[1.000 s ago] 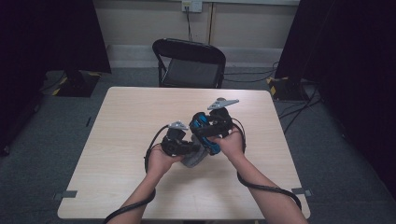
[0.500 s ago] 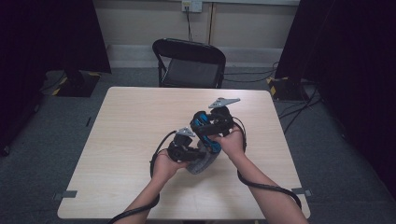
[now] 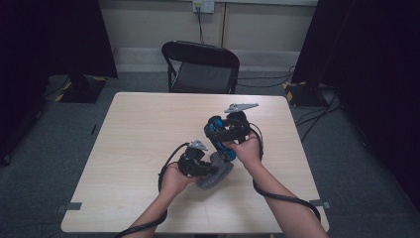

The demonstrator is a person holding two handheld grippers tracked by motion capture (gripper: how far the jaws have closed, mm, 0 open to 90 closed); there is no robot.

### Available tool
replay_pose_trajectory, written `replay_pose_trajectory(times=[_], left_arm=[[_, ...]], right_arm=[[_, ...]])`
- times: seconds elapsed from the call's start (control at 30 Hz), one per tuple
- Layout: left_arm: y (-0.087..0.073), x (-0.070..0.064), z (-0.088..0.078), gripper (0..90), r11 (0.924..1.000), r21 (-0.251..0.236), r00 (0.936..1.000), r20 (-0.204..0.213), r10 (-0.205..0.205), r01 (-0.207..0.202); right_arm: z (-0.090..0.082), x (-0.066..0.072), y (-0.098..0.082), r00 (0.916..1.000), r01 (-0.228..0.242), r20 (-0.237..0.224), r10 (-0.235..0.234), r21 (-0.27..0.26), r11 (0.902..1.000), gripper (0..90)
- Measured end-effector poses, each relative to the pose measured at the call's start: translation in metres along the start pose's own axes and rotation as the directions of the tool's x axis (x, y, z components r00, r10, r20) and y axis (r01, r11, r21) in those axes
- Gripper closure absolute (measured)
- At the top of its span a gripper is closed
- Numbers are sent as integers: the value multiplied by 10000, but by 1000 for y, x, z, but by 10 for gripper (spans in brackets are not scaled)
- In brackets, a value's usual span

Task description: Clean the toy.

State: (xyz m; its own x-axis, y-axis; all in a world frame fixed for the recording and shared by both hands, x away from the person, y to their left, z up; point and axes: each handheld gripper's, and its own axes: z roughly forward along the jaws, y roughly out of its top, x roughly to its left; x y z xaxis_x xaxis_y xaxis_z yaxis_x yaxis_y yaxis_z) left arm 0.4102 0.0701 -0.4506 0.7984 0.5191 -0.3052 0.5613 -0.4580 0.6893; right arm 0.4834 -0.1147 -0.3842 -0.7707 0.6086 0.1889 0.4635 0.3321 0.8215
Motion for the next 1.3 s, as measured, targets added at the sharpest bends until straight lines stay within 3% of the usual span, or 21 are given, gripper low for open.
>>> replay_pose_trajectory(times=[0.1, 0.27, 0.47, 0.63, 0.8, 1.03, 1.3], left_arm=[[0, 6, -8, 776, 10000, -5, 9999, -157, 10, -11], [3, 24, -31, 777, 9989, -308, 9967, -725, -366, 344], [14, 42, -64, 776, 9948, -808, 9867, -1454, -726, 613], [24, 49, -80, 776, 9913, -1153, 9806, -1773, -831, 632], [34, 51, -82, 776, 9900, -1282, 9789, -1869, -824, 589], [44, 44, -73, 777, 9902, -1348, 9856, -1588, -576, 362], [40, 43, -68, 777, 9891, -1370, 9880, -1362, -725, 537]], right_arm=[[-2, -1, -1, 10000, 0, -10, 0, -24, 10000, 257], [-5, 0, -5, 10000, 38, -46, -38, 2, 10000, 257], [-6, 0, -13, 9999, 38, -130, -37, 85, 10000, 257], [-5, 1, -18, 9997, 4, -254, -1, 102, 9999, 258], [-3, 5, -21, 9991, 132, -398, -125, 175, 9998, 257], [0, 10, -20, 9984, 245, -508, -235, 207, 9995, 258], [1, 13, -15, 9982, 311, -515, -302, 179, 9994, 258]])
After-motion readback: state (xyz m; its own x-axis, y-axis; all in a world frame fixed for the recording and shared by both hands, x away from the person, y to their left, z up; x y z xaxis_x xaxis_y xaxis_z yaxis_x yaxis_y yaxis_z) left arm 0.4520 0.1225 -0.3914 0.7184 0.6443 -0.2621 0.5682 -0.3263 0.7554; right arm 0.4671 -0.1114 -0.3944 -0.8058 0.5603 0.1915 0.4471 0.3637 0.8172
